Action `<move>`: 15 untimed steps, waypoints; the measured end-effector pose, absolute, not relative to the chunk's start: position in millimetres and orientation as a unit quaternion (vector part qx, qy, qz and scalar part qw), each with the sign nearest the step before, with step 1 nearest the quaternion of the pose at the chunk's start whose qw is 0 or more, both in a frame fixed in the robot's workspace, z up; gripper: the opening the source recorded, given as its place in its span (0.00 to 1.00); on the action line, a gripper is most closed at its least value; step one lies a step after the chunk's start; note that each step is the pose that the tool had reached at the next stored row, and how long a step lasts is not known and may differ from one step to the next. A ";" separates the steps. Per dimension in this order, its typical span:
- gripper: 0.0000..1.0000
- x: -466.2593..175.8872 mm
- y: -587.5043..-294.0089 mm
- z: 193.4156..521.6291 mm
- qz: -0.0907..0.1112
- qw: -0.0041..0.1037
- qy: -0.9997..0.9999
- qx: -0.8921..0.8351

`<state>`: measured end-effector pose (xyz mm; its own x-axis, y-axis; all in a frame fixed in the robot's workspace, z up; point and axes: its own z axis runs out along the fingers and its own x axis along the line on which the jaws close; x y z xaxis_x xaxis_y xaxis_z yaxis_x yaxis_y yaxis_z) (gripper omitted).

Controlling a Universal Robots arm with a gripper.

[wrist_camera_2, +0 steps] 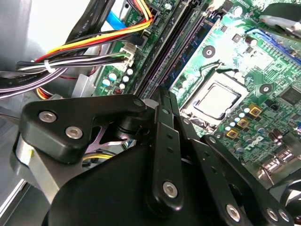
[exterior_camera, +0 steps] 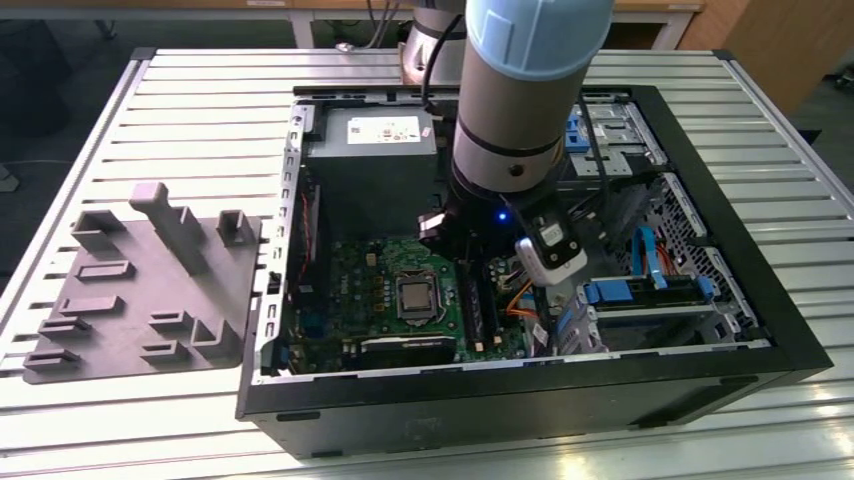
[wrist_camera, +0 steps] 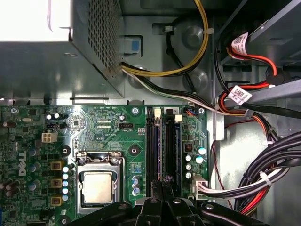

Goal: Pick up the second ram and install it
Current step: 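Insert the second ram into the second slot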

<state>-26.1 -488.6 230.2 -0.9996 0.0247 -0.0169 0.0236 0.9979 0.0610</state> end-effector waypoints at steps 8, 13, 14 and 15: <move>0.11 -27.0 -488.9 228.6 0.031 0.009 0.999 0.012; 0.11 -27.0 -489.4 228.6 0.030 0.009 0.999 0.012; 0.11 -27.0 -489.4 228.5 0.030 0.009 0.999 0.012; 0.11 -27.0 -489.7 228.5 0.030 0.009 0.999 0.012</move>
<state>-27.0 -489.7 228.5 -0.9996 0.0247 -0.0168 0.0237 0.9979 0.0610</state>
